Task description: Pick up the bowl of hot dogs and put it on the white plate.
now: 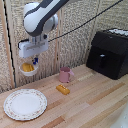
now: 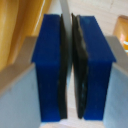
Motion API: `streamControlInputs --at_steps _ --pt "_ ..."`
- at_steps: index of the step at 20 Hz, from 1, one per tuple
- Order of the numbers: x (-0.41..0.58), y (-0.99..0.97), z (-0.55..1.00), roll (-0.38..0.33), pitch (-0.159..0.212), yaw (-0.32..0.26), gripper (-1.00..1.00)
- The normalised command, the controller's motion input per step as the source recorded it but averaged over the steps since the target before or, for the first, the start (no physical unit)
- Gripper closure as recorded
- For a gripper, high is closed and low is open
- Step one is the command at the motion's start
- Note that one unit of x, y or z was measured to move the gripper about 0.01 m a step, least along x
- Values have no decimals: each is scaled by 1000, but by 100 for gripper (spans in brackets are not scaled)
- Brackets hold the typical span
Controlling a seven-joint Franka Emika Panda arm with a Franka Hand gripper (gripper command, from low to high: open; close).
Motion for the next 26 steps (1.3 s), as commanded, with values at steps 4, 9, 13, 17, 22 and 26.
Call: streamControlInputs --at_steps 4,9,13,17,22,26 --pt "-305 452 -281 0 0 147 100" --pt "-153 363 -381 -7 -6 155 100" --pt "-6 117 -435 -75 -17 160 100" --pt "0 4 -453 -104 -8 166 100" --pt "19 0 -402 -99 -15 184 100" --pt "184 -64 -186 -23 -52 165 100"
